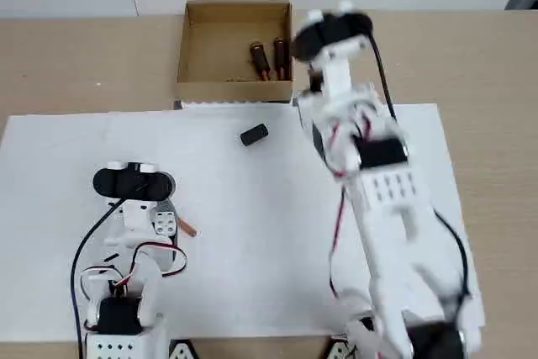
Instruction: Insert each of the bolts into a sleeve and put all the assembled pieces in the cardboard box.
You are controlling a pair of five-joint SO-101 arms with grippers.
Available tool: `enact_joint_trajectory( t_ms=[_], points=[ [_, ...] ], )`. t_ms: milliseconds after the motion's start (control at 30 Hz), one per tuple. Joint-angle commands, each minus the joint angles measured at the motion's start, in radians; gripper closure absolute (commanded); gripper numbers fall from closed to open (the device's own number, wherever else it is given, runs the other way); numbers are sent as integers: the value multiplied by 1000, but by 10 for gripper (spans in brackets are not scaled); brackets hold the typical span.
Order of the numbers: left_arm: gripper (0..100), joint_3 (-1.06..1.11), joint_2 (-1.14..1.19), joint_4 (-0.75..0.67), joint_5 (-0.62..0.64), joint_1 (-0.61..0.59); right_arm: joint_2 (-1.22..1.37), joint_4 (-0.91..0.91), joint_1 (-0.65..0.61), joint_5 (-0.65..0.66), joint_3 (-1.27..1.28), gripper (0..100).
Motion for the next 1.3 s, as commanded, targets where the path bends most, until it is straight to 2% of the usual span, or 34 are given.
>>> enact_joint_trajectory(
  t_ms=[0, 133, 367, 600, 733, 933, 1167, 1267],
  points=[
    [994, -4, -8, -26, 5, -6, 191, -1, 1, -8, -284, 995],
    [994, -4, -8, -26, 5, -6, 409, -1, -13, 6, -546, 995],
    [994, -4, -8, -26, 5, -6, 702, -1, -101, 184, -867, 995],
    [994, -4, -8, -26, 5, -6, 929, -1, -148, 353, -1059, 995],
    [994, -4, -8, -26, 5, -6, 1029, 2, -156, 364, -1145, 990],
    [994, -4, -8, -26, 5, -6, 1104, 8, -157, 365, -1197, 838],
    [994, -4, -8, -26, 5, -6, 1090, 13, -157, 365, -1198, 838],
    [994, -4, -8, -26, 5, -6, 1041, 82, -160, 362, -1198, 838]
  ],
)
